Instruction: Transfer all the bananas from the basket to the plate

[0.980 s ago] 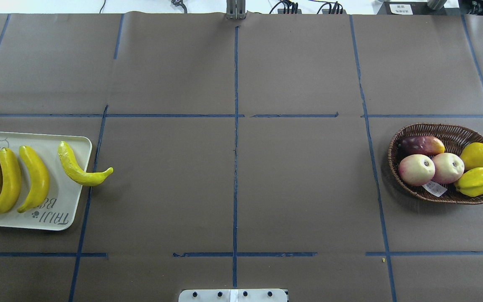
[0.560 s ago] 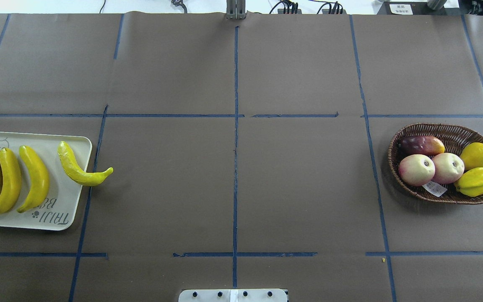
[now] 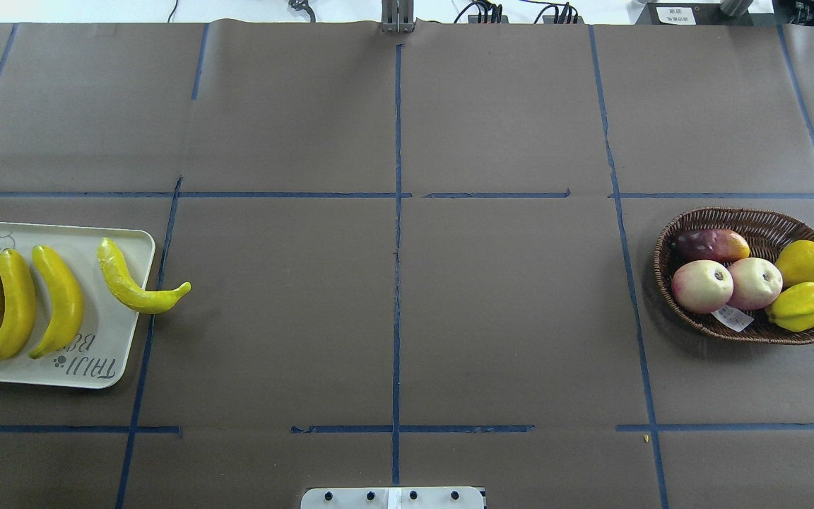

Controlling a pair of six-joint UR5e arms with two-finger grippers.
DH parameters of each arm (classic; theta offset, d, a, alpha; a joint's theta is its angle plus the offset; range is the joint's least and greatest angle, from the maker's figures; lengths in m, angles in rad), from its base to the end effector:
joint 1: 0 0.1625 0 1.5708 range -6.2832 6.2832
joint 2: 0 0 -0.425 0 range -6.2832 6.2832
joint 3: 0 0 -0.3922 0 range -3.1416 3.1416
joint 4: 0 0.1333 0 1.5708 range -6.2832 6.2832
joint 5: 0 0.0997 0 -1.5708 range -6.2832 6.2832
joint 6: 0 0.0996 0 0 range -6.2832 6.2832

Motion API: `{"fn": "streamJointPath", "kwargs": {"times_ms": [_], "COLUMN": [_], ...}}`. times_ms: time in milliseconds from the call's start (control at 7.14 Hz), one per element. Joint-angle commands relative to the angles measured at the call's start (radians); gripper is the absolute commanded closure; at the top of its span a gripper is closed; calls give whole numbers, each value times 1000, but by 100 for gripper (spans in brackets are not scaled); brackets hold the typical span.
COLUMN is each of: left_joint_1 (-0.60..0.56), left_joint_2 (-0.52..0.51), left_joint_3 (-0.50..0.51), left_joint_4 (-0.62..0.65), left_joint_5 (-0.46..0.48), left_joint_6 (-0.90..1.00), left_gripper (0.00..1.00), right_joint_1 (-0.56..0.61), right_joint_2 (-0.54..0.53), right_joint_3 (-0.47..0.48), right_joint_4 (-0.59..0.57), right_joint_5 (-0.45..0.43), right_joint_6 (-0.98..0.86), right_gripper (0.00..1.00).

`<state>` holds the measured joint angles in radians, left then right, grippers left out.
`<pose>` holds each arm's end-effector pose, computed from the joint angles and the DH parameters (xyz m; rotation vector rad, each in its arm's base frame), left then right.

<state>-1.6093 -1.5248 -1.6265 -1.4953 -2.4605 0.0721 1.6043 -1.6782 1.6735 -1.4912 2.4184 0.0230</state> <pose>-0.0739 -0.4655 0.6524 -0.0121 0.8914 0.0021 0.0737 -0.4488 0.6452 0.0748 -0.8468 0.0213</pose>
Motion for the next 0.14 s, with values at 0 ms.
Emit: {"fn": "streamJointPath", "kwargs": {"times_ms": [0], "left_joint_1": [0], "left_joint_2": [0], "left_joint_3": [8], "left_joint_4": [-11], "left_joint_5": [0], "left_joint_6": [0], "left_gripper": [0], "right_joint_1": [0], "right_joint_2": [2], "right_joint_3": [0], "right_joint_4": [2], "right_joint_5": [2], "right_joint_6": [0], "right_gripper": [0]}}
